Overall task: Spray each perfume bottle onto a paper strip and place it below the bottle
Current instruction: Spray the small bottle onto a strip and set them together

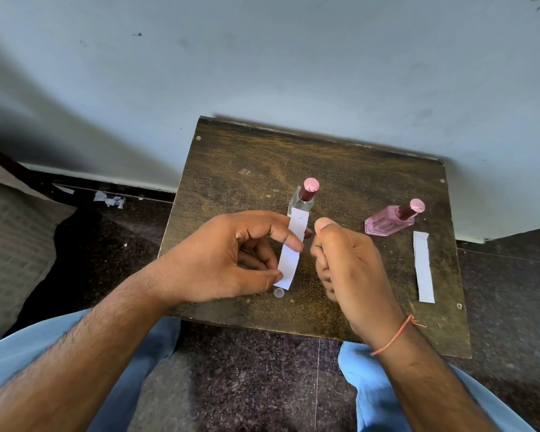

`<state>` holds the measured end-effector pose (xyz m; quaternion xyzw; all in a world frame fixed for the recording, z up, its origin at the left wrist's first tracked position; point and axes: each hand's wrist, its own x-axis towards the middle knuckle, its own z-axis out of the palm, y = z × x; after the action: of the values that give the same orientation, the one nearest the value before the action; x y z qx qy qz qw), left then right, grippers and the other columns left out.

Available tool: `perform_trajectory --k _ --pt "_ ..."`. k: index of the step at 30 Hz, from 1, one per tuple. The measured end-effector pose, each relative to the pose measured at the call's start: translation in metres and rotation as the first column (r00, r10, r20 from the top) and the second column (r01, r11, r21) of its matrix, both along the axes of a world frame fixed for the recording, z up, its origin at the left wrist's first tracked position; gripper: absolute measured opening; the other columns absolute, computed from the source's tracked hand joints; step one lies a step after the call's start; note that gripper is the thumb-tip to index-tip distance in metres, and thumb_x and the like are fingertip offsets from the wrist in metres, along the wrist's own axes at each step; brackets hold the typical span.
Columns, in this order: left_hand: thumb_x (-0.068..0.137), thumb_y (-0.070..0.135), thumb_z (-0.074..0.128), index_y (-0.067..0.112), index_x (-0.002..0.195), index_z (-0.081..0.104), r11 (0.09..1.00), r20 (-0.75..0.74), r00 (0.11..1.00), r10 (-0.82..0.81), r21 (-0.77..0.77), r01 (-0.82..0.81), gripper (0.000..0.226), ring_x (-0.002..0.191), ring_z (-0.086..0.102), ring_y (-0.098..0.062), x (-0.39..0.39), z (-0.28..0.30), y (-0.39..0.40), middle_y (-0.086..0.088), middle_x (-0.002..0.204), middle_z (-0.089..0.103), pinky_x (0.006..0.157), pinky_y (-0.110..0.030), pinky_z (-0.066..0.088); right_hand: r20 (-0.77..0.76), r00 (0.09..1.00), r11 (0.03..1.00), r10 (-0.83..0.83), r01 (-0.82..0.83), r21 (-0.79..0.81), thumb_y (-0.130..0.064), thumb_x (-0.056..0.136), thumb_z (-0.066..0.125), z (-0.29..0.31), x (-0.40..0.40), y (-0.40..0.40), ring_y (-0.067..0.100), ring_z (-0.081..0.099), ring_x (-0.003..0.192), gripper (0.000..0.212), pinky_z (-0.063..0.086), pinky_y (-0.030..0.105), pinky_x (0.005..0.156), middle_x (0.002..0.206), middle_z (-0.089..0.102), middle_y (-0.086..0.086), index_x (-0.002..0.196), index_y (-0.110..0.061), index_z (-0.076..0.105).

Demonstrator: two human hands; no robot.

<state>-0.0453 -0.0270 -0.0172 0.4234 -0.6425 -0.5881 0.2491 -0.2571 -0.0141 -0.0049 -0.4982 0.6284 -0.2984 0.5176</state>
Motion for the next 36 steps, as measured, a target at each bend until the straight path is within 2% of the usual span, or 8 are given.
perform_trajectory --k 8,11,13,15,20,27,30,36 --pt "0.084 -0.012 0.084 0.023 0.131 0.069 0.999 -0.031 0.999 0.03 0.016 -0.03 0.061 0.081 0.078 -0.018 0.002 -0.002 -0.002 0.017 0.136 0.065 0.077 -0.038 0.069 0.014 1.0 0.999 0.025 -0.024 -0.041 -0.075 0.09 0.046 0.004 0.0 0.001 0.021 0.029 0.058 0.075 0.025 0.055 0.056 0.061 0.032 0.005 0.072 -0.003 0.039" --pt "0.084 -0.013 0.084 0.026 0.137 0.065 0.998 -0.019 0.999 0.048 0.04 -0.047 0.069 0.077 0.076 -0.014 0.006 -0.004 -0.003 0.018 0.116 0.072 0.072 -0.032 0.065 -0.001 0.999 0.997 0.051 -0.051 -0.053 -0.075 0.091 0.045 0.004 0.001 0.001 0.021 0.03 0.058 0.077 0.025 0.055 0.057 0.061 0.034 0.006 0.072 -0.001 0.04" --pt "0.085 -0.012 0.084 0.03 0.14 0.063 0.997 0.012 0.998 0.062 0.052 -0.063 0.073 0.075 0.075 -0.013 0.012 -0.005 -0.003 0.01 0.097 0.077 0.07 -0.027 0.063 -0.022 0.998 0.997 0.062 -0.063 -0.053 -0.076 0.09 0.045 0.005 0.001 0.0 0.021 0.031 0.058 0.08 0.027 0.056 0.058 0.062 0.035 0.007 0.074 0.002 0.041" --pt "0.085 -0.011 0.084 0.034 0.142 0.06 0.995 0.072 0.994 0.088 0.035 -0.091 0.076 0.076 0.075 -0.013 0.021 -0.006 -0.003 0.012 0.094 0.077 0.071 -0.026 0.063 -0.03 0.996 0.996 0.079 -0.08 -0.049 -0.077 0.09 0.045 0.005 0.002 0.0 0.021 0.032 0.058 0.083 0.029 0.057 0.058 0.062 0.036 0.011 0.075 0.004 0.041" --pt "0.087 -0.004 0.084 0.042 0.149 0.053 0.988 0.295 0.947 0.13 -0.118 -0.098 0.082 0.09 0.078 -0.017 0.036 -0.014 -0.005 0.026 0.136 0.055 0.078 -0.033 0.068 -0.026 0.994 0.992 0.109 -0.11 -0.063 -0.077 0.092 0.044 0.008 0.004 0.0 0.022 0.031 0.059 0.085 0.03 0.056 0.058 0.067 0.034 0.03 0.077 0.007 0.041" --pt "0.085 0.003 0.084 0.035 0.153 0.052 0.975 0.369 0.91 0.19 -0.18 -0.131 0.082 0.085 0.078 -0.007 0.036 -0.017 -0.007 0.023 0.147 0.051 0.067 -0.006 0.052 -0.014 0.991 0.99 0.129 -0.13 -0.056 -0.077 0.092 0.045 0.008 -0.001 0.0 0.024 0.031 0.06 0.086 0.03 0.056 0.058 0.066 0.033 0.024 0.078 0.007 0.041" --pt "0.084 0.006 0.085 0.036 0.155 0.051 0.971 0.395 0.894 0.21 -0.191 -0.143 0.084 0.084 0.077 0.0 0.035 -0.017 -0.008 0.02 0.151 0.049 0.071 -0.002 0.05 0.006 0.99 0.99 0.139 -0.139 -0.04 -0.078 0.09 0.045 0.008 -0.004 0.001 0.023 0.029 0.059 0.087 0.028 0.055 0.058 0.064 0.034 0.012 0.077 0.008 0.041" --pt "0.084 0.011 0.085 0.038 0.159 0.047 0.983 0.45 0.877 0.168 -0.147 -0.113 0.089 0.081 0.076 0.001 0.039 -0.018 -0.011 0.022 0.164 0.043 0.076 -0.001 0.05 0.001 0.989 0.988 0.148 -0.148 -0.037 -0.079 0.091 0.045 0.009 -0.006 0.0 0.023 0.03 0.059 0.086 0.028 0.055 0.058 0.065 0.034 0.01 0.076 0.006 0.042"
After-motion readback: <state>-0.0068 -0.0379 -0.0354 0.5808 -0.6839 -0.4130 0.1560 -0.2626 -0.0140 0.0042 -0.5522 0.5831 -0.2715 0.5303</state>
